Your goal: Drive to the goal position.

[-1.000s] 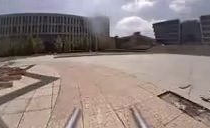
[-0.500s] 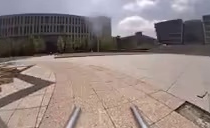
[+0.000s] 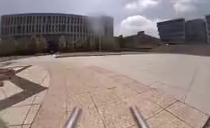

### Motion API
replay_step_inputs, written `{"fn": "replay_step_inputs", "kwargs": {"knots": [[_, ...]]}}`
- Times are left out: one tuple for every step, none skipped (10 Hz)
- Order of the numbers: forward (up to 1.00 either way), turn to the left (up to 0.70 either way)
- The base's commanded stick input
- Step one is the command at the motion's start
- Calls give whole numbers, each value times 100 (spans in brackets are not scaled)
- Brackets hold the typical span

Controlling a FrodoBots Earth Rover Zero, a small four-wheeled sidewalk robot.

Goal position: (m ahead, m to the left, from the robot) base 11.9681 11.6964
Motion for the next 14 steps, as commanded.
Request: {"fn": "replay_step_inputs", "kwargs": {"knots": [[70, 3], [70, 3], [70, 3], [70, 3], [70, 3], [70, 3], [70, 3], [70, 3], [70, 3], [70, 3], [70, 3], [70, 3], [70, 3], [70, 3]]}}
